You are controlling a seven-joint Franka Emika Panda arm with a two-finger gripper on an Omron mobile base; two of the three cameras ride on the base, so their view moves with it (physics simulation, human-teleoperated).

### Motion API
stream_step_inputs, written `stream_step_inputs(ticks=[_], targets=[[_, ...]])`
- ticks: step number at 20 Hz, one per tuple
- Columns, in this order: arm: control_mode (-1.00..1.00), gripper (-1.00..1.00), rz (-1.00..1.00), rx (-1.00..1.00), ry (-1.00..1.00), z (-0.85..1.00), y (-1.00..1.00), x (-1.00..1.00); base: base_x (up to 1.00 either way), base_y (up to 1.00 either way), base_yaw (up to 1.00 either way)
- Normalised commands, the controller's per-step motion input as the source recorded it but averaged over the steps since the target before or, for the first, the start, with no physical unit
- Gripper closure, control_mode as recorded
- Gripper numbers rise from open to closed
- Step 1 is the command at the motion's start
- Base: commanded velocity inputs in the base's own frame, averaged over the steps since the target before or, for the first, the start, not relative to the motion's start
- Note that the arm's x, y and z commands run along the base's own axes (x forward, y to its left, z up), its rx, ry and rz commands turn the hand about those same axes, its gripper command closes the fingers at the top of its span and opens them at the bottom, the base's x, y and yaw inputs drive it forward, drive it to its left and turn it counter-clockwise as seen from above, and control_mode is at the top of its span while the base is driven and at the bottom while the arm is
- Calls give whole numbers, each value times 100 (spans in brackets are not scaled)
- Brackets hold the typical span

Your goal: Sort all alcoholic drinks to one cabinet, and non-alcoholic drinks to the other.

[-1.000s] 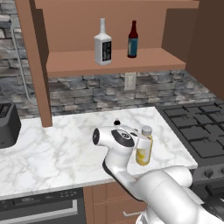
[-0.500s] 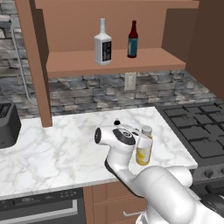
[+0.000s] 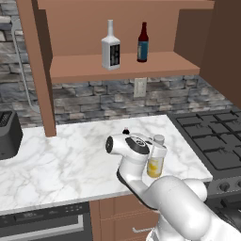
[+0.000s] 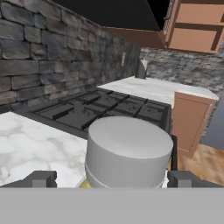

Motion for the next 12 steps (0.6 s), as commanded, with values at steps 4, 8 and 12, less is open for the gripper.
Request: stream_step_inputs(ticks=[4,8,12], targets=[[-100,-100,0,0,0,-8,-14,5,0,0,0],[-100,100,0,0,0,-14,-15,0,0,0,0],[-100,100,0,0,0,-12,-7,0,0,0,0]])
